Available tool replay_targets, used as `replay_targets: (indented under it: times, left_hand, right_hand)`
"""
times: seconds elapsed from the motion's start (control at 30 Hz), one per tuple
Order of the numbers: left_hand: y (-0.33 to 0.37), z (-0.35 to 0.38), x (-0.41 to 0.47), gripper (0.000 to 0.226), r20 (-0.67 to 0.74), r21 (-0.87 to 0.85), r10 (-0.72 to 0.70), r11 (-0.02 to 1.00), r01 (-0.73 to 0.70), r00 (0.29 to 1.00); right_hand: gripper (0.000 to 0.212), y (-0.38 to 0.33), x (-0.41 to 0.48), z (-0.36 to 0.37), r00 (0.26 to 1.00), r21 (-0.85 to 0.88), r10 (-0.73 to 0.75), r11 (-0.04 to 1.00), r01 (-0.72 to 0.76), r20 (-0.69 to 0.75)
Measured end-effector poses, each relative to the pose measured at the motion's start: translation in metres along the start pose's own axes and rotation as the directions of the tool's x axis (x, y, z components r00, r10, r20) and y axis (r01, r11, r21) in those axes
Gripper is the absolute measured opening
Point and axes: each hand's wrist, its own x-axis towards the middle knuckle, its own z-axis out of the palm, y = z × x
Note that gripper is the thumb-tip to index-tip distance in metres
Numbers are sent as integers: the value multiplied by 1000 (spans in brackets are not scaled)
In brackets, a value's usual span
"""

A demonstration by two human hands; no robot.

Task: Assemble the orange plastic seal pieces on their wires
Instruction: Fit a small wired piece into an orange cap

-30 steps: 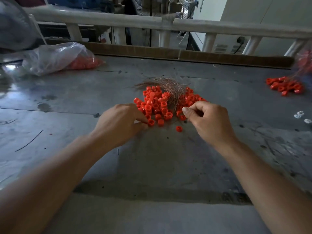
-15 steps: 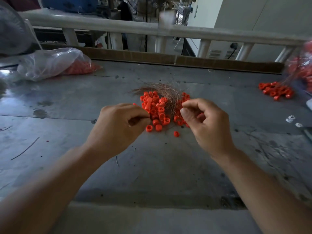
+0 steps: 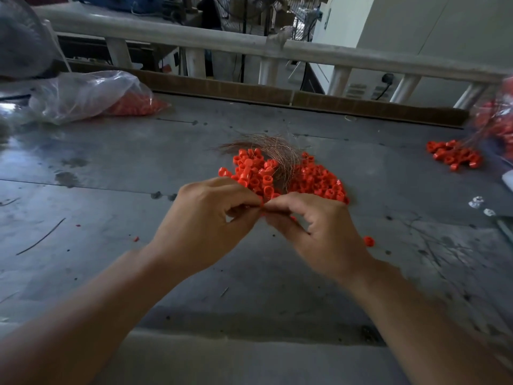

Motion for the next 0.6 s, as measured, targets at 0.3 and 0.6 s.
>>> replay_targets:
  times: [0.3,0.6]
  left_hand:
    - [-1,5,3,45,126,-416,-387,815,403,913]
    - [6,2,6,24,223,-658,-425,598,457,877]
  right_hand:
    - [11,4,6,-22,965,90,183,982,-169,-188]
    - [12,-4,3,-20,968,125,179,979,-158,-177]
